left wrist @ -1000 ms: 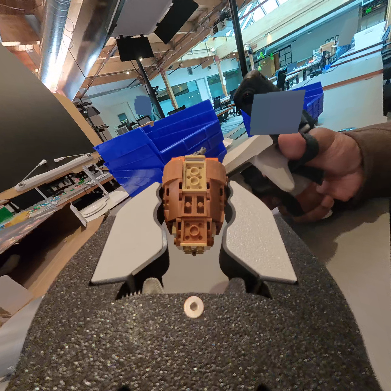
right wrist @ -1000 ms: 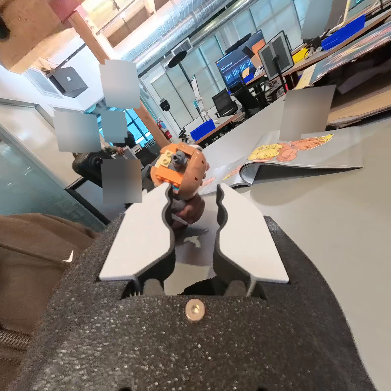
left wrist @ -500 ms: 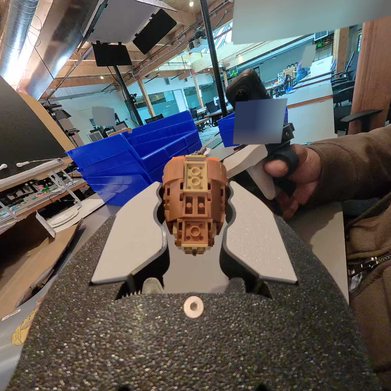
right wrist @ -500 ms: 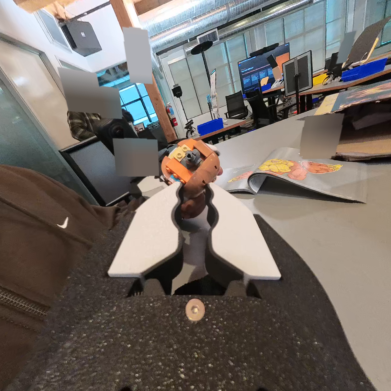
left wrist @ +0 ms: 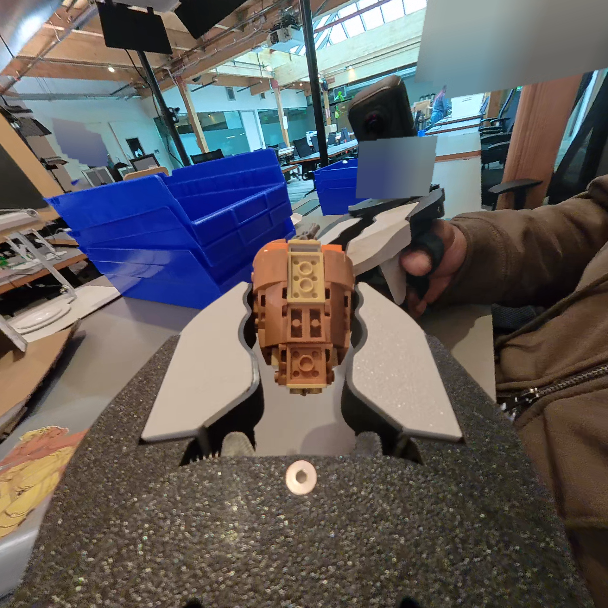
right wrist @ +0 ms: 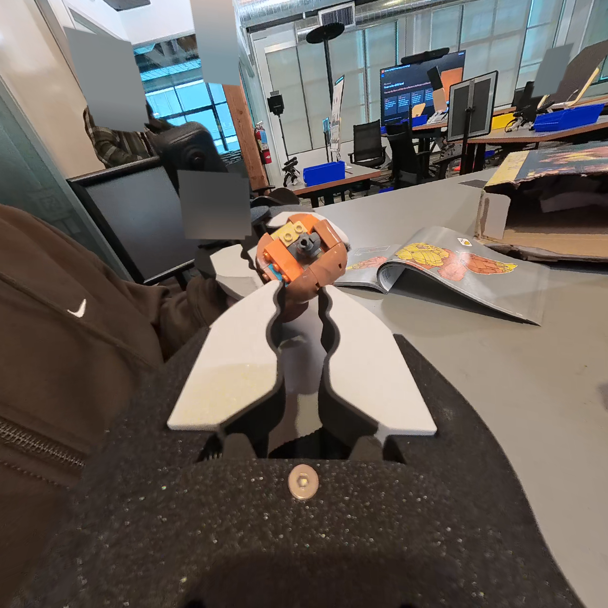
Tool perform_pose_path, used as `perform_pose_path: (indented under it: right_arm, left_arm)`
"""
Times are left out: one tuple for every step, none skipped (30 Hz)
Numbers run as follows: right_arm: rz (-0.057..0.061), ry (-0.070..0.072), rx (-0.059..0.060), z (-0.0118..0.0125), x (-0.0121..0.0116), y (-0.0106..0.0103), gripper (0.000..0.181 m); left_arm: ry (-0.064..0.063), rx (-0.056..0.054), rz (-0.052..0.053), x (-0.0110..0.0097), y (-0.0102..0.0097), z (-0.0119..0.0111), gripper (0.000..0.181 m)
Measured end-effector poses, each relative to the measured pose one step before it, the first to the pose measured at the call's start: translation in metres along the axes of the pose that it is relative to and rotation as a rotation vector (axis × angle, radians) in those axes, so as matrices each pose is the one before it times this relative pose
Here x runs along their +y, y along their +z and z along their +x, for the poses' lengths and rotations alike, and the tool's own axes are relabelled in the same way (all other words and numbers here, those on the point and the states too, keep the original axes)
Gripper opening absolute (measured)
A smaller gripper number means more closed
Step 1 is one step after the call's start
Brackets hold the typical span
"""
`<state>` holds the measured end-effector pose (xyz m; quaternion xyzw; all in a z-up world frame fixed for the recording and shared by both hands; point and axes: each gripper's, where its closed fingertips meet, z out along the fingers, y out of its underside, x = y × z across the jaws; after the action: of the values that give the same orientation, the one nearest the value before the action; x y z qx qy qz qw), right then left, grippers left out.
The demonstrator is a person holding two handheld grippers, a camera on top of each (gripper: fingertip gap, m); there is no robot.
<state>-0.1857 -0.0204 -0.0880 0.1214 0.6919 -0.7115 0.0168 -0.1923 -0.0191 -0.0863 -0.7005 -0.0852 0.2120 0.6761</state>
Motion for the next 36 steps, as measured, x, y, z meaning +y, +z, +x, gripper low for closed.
perform_pose_path:
  right_arm:
    - [-0.0026, -0.0061, -0.003, -0.0002, -0.00023, -0.0007, 0.021]
    - [-0.0029, -0.0033, -0.0013, 0.00009, -0.00004, -0.00089, 0.02]
    - [0.0014, -0.0051, -0.0075, -0.00105, -0.00032, -0.00127, 0.02]
    - [-0.0013, -0.0121, -0.0014, -0.0013, -0.0004, -0.00135, 0.018]
    - [0.0083, -0.0064, 0.0258, 0.00259, -0.0042, -0.00557, 0.0]
    - [-0.0116, -0.001, 0.0435, 0.00711, 0.00167, -0.00125, 0.0]
    - [-0.0192, 0.0143, -0.0072, -0.00032, 0.00229, 0.00149, 0.0]
    - [-0.0189, 0.0099, 0.0017, 0.0005, 0.00382, 0.00166, 0.0]
    - [-0.0252, -0.002, 0.0074, 0.00089, 0.00477, 0.00179, 0.0]
    - [-0.0143, -0.0103, 0.0079, 0.00062, 0.00325, 0.00091, 0.0]
    - [-0.0007, -0.0109, 0.0089, 0.00038, 0.00083, -0.00087, 0.0]
    - [0.0042, -0.0089, 0.0164, 0.00231, -0.0004, -0.00187, 0.001]
    - [0.0052, -0.0094, 0.0182, 0.00305, -0.00115, -0.00276, 0.004]
    - [0.0094, -0.0147, 0.0149, 0.00257, -0.00189, -0.00311, 0.005]
    - [0.0132, -0.0213, 0.0152, 0.0022, -0.00298, -0.00354, 0.006]
    - [0.0114, -0.0324, 0.0184, 0.00213, -0.00296, -0.00335, 0.008]
    - [0.0101, -0.045, 0.0131, 0.00079, -0.00306, -0.00283, 0.01]
    - [0.011, -0.0536, 0.0049, -0.00114, -0.00338, -0.00245, 0.01]
    - [0.0043, -0.0573, 0.0021, -0.00176, -0.0025, -0.00154, 0.01]
    - [-0.0123, -0.0554, -0.0032, -0.00234, -0.00054, -0.00039, 0.011]
    - [-0.0343, -0.0527, -0.0128, -0.00312, 0.00195, 0.00085, 0.012]
    - [-0.0508, -0.0565, -0.016, -0.00316, 0.00405, 0.00179, 0.012]
    - [-0.0569, -0.0613, -0.0161, -0.0027, 0.00493, 0.00199, 0.014]
    - [-0.0529, -0.0595, -0.014, -0.00201, 0.00426, 0.00182, 0.016]
    - [-0.0398, -0.0524, -0.0173, -0.0017, 0.00233, 0.00123, 0.018]
    - [-0.0281, -0.0381, -0.0197, -0.0012, 0.001, 0.00013, 0.018]
    - [-0.0187, -0.0206, -0.0159, 0.0004, 0.00038, -0.00058, 0.018]
    - [-0.0081, -0.0065, -0.0131, 0.00168, -0.00041, -0.00125, 0.021]
    - [0.0032, 0.0042, -0.0107, 0.00226, -0.00151, -0.00144, 0.021]
    - [0.0089, 0.0073, -0.0031, 0.00328, -0.00229, -0.00127, 0.021]
    - [0.0073, 0.0041, 0.0018, 0.00364, -0.00223, -0.00027, 0.021]
    - [-0.0037, -0.004, 0.0021, 0.00298, -0.00063, 0.00135, 0.021]
    - [-0.0165, -0.0174, -0.0024, 0.00156, 0.00123, 0.00265, 0.022]
    - [-0.0242, -0.027, -0.0061, 0.00024, 0.00281, 0.00313, 0.022]
    - [-0.027, -0.028, -0.0071, -0.00005, 0.00322, 0.00322, 0.023]
    - [-0.0216, -0.0209, -0.0102, -0.00035, 0.00294, 0.0027, 0.025]
  left_arm:
    - [-0.0178, 0.0096, -0.0038, 0.00088, 0.00008, 0.00031, 0.056]
    - [-0.0196, 0.0096, -0.0036, 0.00085, 0.00019, 0.00016, 0.056]
    - [-0.0269, 0.0163, 0.0072, -0.00091, -0.00029, 0.00073, 0.056]
    - [-0.0269, 0.0096, 0.0034, -0.00036, -0.00058, -0.00042, 0.056]
    - [-0.0329, 0.0147, 0.007, -0.0005, -0.00119, -0.00102, 0.056]
    - [-0.0552, 0.0892, 0.0208, -0.0028, 0.00044, 0.0113, 0.056]
    - [-0.007, 0.0299, 0.0089, -0.00052, 0.00294, 0.00621, 0.056]
    - [0.0641, -0.0348, -0.0203, 0.00245, 0.00189, -0.00136, 0.056]
    - [0.0683, -0.0538, -0.0231, 0.0025, 0.00049, -0.00535, 0.056]
    - [0.0229, -0.0312, -0.0135, 0.00168, -0.00023, -0.00411, 0.056]
    - [0.0022, -0.0129, -0.0053, 0.00092, -0.00041, -0.00202, 0.056]
    - [0.0123, -0.0099, 0.0012, 0.00023, -0.00044, -0.00079, 0.056]
    - [0.0267, -0.0113, 0.0007, 0.00009, -0.00025, -0.0005, 0.056]
    - [0.0304, -0.0143, -0.0048, 0.00082, 0.00023, -0.00073, 0.056]
    - [0.0309, -0.0153, -0.0077, 0.00107, 0.0006, -0.00083, 0.056]
    - [0.0364, -0.0157, -0.0079, 0.00098, 0.00078, -0.00056, 0.056]
    - [0.0434, -0.01, -0.0084, 0.00103, 0.00075, 0.00058, 0.056]
    - [0.0473, -0.0028, -0.0098, 0.00135, 0.0009, 0.00198, 0.056]
    - [0.0508, 0.0028, -0.0118, 0.00156, 0.00103, 0.00293, 0.056]
    - [0.0552, 0.0096, -0.0142, 0.00198, 0.00112, 0.0037, 0.056]
    - [0.0587, 0.0169, -0.0145, 0.00243, 0.00125, 0.00417, 0.056]
    - [0.05, 0.0267, -0.0094, 0.00137, 0.00074, 0.0042, 0.056]
    - [0.0346, 0.0366, -0.0067, 0.00084, 0.00024, 0.0042, 0.056]
    - [0.0267, 0.0418, -0.0093, 0.00105, -0.00014, 0.00381, 0.056]
    - [0.0298, 0.0367, -0.0194, 0.00215, -0.0005, 0.00252, 0.056]
    - [0.0286, 0.0217, -0.0296, 0.00305, -0.00087, -0.00039, 0.056]
    - [0.0252, 0.0202, -0.0342, 0.00363, -0.00126, -0.00117, 0.056]
    - [0.0277, 0.0195, -0.0356, 0.00386, -0.00119, -0.00136, 0.056]
    - [0.0295, 0.0197, -0.0344, 0.00403, -0.00055, -0.00136, 0.056]
    - [0.0277, 0.0241, -0.0304, 0.0035, 0.00027, -0.00071, 0.056]
    - [0.024, 0.0239, -0.024, 0.00261, 0.00114, -0.00087, 0.056]
    - [0.0263, 0.0228, -0.0204, 0.00175, 0.00194, -0.00113, 0.056]
    - [0.0303, 0.0215, -0.0179, 0.00112, 0.00222, -0.00169, 0.056]
    - [0.025, 0.0161, -0.0196, 0.00133, 0.00241, -0.00307, 0.056]
    - [0.0189, 0.016, -0.0199, 0.00162, 0.00246, -0.00372, 0.056]
    - [0.0174, 0.0206, -0.0155, 0.00156, 0.0024, -0.00324, 0.056]
